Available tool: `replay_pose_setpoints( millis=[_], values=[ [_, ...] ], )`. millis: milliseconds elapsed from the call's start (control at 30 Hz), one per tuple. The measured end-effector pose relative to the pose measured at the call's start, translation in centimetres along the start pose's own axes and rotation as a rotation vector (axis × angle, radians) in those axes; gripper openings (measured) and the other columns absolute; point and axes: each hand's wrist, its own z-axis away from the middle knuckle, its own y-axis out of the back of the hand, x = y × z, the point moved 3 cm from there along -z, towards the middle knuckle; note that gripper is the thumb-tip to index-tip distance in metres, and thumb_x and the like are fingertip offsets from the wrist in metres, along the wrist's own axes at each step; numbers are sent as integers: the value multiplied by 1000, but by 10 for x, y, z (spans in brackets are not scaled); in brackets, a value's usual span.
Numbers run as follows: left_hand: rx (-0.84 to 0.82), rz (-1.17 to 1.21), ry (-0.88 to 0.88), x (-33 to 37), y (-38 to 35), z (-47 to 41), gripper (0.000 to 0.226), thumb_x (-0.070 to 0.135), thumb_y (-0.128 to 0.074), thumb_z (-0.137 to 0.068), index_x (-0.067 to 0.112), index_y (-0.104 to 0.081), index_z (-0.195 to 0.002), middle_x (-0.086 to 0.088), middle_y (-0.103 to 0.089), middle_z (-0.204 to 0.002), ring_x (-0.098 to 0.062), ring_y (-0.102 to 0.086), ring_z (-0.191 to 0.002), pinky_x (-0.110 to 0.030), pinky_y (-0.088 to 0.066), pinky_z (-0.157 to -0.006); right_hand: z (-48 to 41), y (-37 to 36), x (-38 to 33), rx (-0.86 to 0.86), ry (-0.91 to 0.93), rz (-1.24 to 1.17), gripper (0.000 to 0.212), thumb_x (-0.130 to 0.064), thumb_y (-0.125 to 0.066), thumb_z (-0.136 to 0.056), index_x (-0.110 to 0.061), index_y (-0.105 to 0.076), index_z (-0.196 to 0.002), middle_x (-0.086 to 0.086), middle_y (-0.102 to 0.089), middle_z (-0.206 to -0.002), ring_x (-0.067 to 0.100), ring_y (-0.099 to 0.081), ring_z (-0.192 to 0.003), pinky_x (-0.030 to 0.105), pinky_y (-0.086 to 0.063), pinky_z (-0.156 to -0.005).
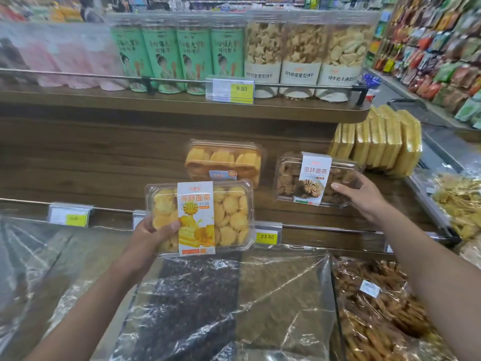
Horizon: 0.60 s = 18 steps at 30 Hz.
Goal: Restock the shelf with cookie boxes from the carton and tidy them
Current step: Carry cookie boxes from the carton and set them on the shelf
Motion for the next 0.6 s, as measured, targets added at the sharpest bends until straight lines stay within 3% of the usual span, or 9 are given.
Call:
replay_pose_setpoints(
  millis=[67,133,300,367,433,500,600],
  values=[
    [5,-16,5,2,-1,0,104,63,-103,-26,12,-73,-111,-14,-81,-107,-28,-81,-90,-32,-66,-72,-5,-1,-1,-37,19,-9,75,-29,-90,-64,-20,-63,-134,1,-71,-124,25,-68,-119,49,-56,-102],
    [5,-21,6,5,-2,1,101,65,-102,-25,15,-74,-108,-13,-81,-107,-28,-81,-91,-32,-66,-71,-10,-3,0,-43,37,-13,87,-35,-92,-56,-21,-63,-136,1,-72,-126,24,-67,-121,48,-56,-103],
    [-16,-3,10,7,-7,1,105,61,-103,-24,13,-72,-112,-14,-81,-108,-29,-80,-92,-34,-66,-73,-4,-5,-3,8,58,107,52,-18,-85,-84,-26,-64,-131,-2,-70,-127,22,-64,-123,49,-54,-105],
    [-26,-13,8,7,-11,-3,102,58,-104,-30,11,-71,-114,-15,-80,-111,-31,-80,-95,-42,-66,-84,-3,-4,-5,32,82,142,49,-17,-85,-85,-25,-64,-128,-3,-70,-122,22,-64,-120,43,-56,-98],
    [-51,-34,-1,9,-18,-6,95,55,-103,-37,10,-71,-115,-16,-80,-113,-33,-79,-99,-49,-62,-92,-2,-1,-7,49,95,154,51,-15,-86,-84,-21,-64,-129,-4,-70,-117,23,-65,-118,37,-56,-89],
    [-67,-43,-12,9,-27,-13,98,59,-103,-35,10,-71,-114,-16,-80,-111,-32,-79,-97,-44,-64,-87,0,4,-9,44,71,160,61,-12,-87,-82,-17,-60,-136,-2,-69,-120,22,-66,-117,42,-56,-98],
    [-81,-60,-35,14,-47,-25,93,58,-101,-42,12,-71,-116,-14,-80,-112,-32,-78,-99,-49,-60,-94,11,14,-14,94,31,187,88,-15,-89,-80,-12,-43,-154,8,-60,-141,25,-59,-130,47,-49,-111]
  ],
)
